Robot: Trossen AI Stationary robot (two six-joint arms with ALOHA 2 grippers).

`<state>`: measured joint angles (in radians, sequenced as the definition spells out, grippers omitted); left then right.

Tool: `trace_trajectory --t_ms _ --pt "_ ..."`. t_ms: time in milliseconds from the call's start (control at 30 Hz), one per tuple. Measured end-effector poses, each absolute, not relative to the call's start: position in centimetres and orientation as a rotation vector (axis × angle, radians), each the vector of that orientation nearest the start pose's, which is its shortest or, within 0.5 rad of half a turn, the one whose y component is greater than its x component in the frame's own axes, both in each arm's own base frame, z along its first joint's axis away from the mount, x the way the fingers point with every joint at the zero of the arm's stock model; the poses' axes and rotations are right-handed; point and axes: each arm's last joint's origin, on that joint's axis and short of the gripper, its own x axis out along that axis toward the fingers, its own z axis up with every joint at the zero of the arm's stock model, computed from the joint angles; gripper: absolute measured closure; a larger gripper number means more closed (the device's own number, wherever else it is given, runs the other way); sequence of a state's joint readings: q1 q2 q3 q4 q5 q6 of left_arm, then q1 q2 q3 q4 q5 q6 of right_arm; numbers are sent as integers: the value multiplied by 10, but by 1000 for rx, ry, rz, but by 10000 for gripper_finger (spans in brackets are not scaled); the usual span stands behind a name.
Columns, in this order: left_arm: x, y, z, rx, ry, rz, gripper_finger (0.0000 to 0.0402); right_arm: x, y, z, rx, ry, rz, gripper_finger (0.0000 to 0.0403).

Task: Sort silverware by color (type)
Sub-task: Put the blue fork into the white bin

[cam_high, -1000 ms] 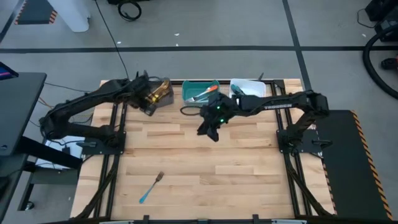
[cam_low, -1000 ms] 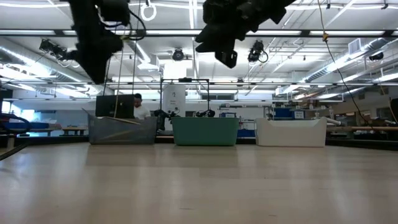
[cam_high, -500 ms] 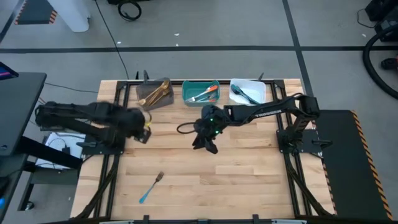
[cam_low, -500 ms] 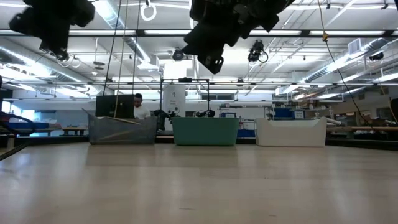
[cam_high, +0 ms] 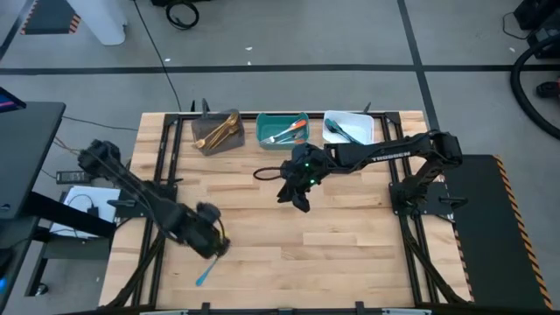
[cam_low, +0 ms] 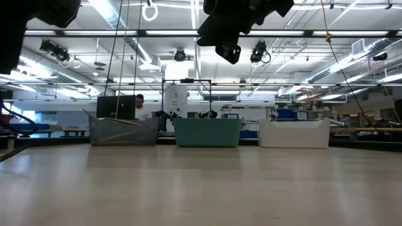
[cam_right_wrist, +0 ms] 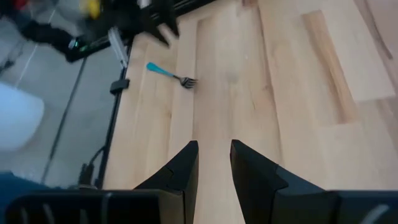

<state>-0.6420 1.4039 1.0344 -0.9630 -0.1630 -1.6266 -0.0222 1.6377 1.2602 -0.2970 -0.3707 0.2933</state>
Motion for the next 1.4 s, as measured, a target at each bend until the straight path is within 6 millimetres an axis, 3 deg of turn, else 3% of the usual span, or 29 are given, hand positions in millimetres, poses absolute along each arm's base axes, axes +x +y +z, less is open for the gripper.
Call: trace_trajectory --t_ms 133,367,767,1133,1267,1400 --pt "213 -167 213 -850 1192 643 290 361 5 274 481 725 205 302" --pt "218 -185 179 -828 1249 734 290 359 20 273 519 756 221 302" --pt "211 -211 161 -857 1293 715 290 353 51 269 484 824 211 302" --pt "214 -220 135 -813 1334 742 292 353 53 268 474 822 185 302" --pt "214 -219 133 -792 1341 748 321 353 53 268 488 821 168 302" --pt "215 -217 135 -757 1354 707 382 354 52 268 490 814 151 302"
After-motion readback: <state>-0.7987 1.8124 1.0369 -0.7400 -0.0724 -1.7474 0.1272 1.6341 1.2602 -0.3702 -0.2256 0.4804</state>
